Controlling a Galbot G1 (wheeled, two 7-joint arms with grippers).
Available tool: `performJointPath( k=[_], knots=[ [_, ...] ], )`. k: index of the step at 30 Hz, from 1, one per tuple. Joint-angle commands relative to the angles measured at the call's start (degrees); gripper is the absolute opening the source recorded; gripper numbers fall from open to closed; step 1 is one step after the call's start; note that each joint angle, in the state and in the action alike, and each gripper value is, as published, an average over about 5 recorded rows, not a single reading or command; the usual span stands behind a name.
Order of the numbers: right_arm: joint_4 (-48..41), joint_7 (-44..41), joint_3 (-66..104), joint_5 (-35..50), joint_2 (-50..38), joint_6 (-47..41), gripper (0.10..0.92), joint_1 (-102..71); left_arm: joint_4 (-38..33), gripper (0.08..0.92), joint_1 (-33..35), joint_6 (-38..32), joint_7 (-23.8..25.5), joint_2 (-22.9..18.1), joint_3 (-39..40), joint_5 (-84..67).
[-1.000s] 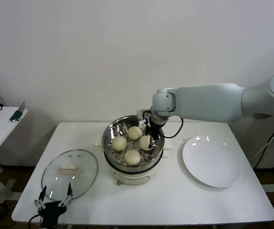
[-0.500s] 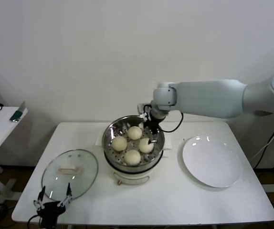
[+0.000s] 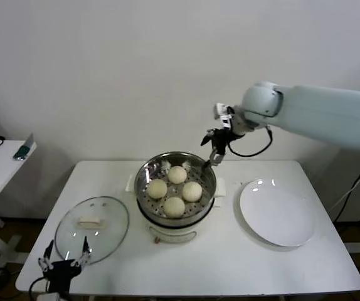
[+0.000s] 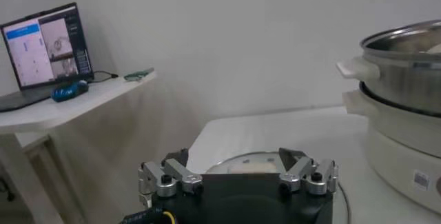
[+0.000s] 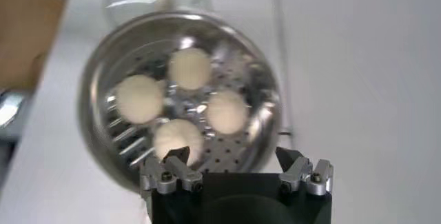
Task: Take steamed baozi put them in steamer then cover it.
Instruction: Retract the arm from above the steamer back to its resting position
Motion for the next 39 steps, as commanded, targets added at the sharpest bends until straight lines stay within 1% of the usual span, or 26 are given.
performJointPath(
  k=[1,4,8,11,15,21,29,31,35,39],
  knots=[
    [6.1,35.9,43.1,1.5,-22.5,3.9,0.823,-39.4,-0.8,0.823,0.3,1.9,-0.7,0.1,0.0,0.3],
    [7.9,37.8,64.4,-2.0,-24.1,7.0,0.823,-58.9,-0.5,0.823,-0.5,1.4,-0.6,0.4,0.0,0.7],
    [10.0,36.6,87.5,-8.3,-23.7,11.0,0.823,-82.8,0.3,0.823,-1.9,0.9,0.2,1.3,0.2,1.0],
    [10.4,34.4,101.0,-13.4,-21.2,15.0,0.823,-98.0,0.5,0.823,-2.8,-0.2,1.1,2.2,0.4,1.2],
    [10.2,31.4,113.1,-19.2,-15.4,22.5,0.823,-111.8,0.6,0.823,-4.4,-2.4,1.8,2.9,0.2,3.0],
    [9.0,28.5,121.4,-23.5,-5.0,33.0,0.823,-123.6,2.6,0.823,-6.2,-6.5,1.8,3.1,0.3,8.4],
    [9.0,26.9,123.0,-24.1,4.9,40.8,0.823,-130.5,5.7,0.823,-5.9,-10.5,0.0,3.1,0.0,15.6],
    [9.2,26.7,122.6,-24.4,7.0,42.8,0.823,-131.3,6.7,0.823,-5.8,-11.3,-1.6,3.5,-0.3,18.1],
    [9.0,26.3,121.5,-24.5,10.2,46.5,0.823,-132.2,9.1,0.823,-5.8,-12.8,-7.6,5.1,-1.1,26.7],
    [9.1,26.7,120.5,-24.8,12.7,47.2,0.823,-133.1,11.8,0.823,-5.3,-13.0,-14.0,8.6,-2.4,40.6]
  ],
)
